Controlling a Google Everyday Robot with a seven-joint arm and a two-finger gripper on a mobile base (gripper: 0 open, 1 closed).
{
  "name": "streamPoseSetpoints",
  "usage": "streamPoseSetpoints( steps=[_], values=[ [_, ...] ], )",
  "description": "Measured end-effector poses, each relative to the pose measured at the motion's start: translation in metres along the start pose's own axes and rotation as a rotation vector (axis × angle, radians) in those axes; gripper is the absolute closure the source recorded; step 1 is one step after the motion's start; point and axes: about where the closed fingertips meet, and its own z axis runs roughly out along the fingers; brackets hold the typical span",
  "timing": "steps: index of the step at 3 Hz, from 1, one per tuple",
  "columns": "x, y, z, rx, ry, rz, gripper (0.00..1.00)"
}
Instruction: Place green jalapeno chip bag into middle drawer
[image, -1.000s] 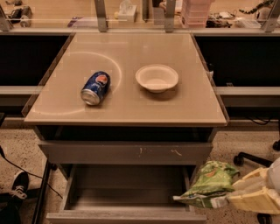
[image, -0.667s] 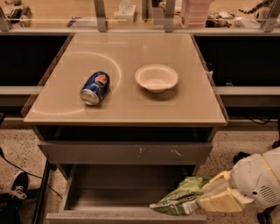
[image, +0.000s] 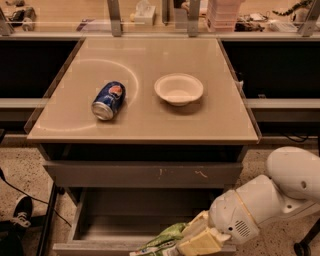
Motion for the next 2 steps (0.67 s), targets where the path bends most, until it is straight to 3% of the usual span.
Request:
streamPoseSetpoints(
  steps=[2],
  values=[
    [0.0093,0.0014,0.0011,0.012,-0.015,0.018,1.0]
  ],
)
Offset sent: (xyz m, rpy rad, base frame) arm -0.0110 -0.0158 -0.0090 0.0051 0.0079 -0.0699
